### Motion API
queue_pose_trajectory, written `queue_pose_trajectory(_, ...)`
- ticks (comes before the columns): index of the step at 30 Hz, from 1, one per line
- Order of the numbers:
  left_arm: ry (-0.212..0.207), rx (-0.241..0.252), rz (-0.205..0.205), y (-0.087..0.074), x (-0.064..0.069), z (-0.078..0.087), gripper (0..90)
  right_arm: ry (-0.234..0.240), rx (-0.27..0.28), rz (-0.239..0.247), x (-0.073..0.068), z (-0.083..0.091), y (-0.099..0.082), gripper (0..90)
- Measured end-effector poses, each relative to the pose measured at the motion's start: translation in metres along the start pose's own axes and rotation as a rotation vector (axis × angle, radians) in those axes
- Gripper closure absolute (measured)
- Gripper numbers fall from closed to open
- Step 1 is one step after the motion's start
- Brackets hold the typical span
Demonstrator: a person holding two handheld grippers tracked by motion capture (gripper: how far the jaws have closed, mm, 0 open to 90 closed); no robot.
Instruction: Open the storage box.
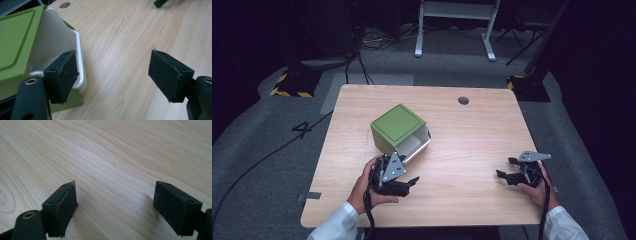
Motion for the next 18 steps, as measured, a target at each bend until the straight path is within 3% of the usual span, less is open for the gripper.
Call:
queue_pose_trajectory(9, 0.012, -0.008, -0.024, 0.014, -0.004, -0.019, 23.3, 0.004, 0.001, 0.003, 0.0, 0.0, 0.0, 18.8)
queue_pose_trajectory(17, 0.025, -0.062, 0.008, 0.016, -0.012, -0.046, 24.2, 0.009, 0.0, 0.006, -0.001, 0.0, 0.0, 18.8)
queue_pose_trajectory(18, 0.035, -0.087, 0.001, 0.016, -0.012, -0.054, 24.2, 0.01, 0.0, 0.008, -0.001, 0.0, 0.0, 18.8)
Point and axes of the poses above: each handheld gripper's, and its own axes: z roughly backward along the jaws, y roughly out of its top, x roughly to its right, the point moved 1 cm from there along -z, roughly forward along the jaws, and after that the axes turned 8 degrees about x, right-handed, at the moved point
